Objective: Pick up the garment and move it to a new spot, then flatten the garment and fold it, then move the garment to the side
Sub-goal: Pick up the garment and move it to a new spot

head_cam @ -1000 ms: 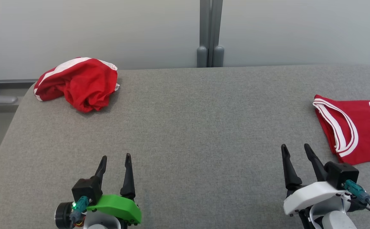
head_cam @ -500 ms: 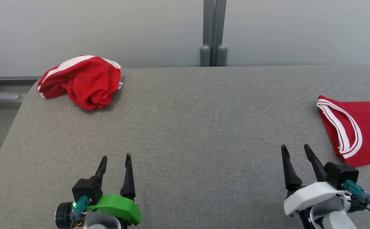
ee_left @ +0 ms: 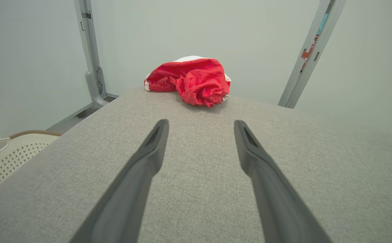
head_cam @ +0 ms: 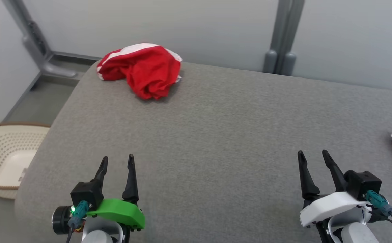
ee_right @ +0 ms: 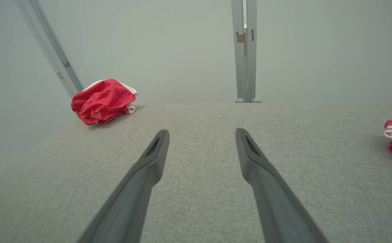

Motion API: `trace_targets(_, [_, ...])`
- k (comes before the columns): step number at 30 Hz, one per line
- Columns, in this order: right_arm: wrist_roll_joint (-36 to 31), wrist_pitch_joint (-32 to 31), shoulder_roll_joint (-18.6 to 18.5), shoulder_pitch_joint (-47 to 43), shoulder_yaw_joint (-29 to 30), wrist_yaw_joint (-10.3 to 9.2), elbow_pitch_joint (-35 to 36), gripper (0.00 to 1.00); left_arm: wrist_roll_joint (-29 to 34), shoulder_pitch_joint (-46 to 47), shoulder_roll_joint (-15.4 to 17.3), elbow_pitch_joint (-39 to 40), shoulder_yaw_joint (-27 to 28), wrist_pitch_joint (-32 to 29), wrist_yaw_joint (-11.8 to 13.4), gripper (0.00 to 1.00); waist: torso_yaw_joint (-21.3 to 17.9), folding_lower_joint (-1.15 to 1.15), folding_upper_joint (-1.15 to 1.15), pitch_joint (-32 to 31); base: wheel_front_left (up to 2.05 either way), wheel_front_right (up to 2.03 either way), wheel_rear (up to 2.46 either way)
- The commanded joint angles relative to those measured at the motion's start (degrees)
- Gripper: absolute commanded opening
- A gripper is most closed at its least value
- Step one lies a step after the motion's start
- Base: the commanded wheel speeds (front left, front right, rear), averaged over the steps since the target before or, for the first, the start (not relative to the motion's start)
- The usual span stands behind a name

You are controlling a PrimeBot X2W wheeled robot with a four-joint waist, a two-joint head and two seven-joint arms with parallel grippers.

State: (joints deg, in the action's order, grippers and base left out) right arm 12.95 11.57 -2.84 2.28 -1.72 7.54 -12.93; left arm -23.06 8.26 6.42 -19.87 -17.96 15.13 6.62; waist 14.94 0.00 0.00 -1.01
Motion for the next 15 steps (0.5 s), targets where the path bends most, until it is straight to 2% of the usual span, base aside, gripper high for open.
trace_targets(1, [0.28,0.4,-0.1,0.82,-0.36,-0.1,0.14,1.0,0.46,0.82,0.62,0.27,0.47,0.01,0.27,1.0,9.3,0.0,0.0,0.67,0.0,0.0,0.0])
trace_targets(4, [0.53,0.86,-0.13,1.4,-0.4,-0.11,-0.15,1.0,0.31,0.93,0.66,0.45,0.46,0.01,0.26,1.0,13.14,0.0,0.0,0.95,0.0,0.0,0.0])
trace_targets(6, [0.08,0.74,-0.09,2.41,-1.65,-0.1,-0.43,1.0,0.05,0.76,0.91,1.05,1.19,0.01,0.64,1.0,14.37,0.0,0.0,1.64,0.0,0.0,0.0])
trace_targets(15, [0.19,0.75,-0.18,7.29,-6.69,-0.1,-3.15,1.0,0.64,-1.73,0.58,4.62,4.22,0.01,1.9,1.0,15.18,0.0,0.0,3.03,0.0,0.0,0.0])
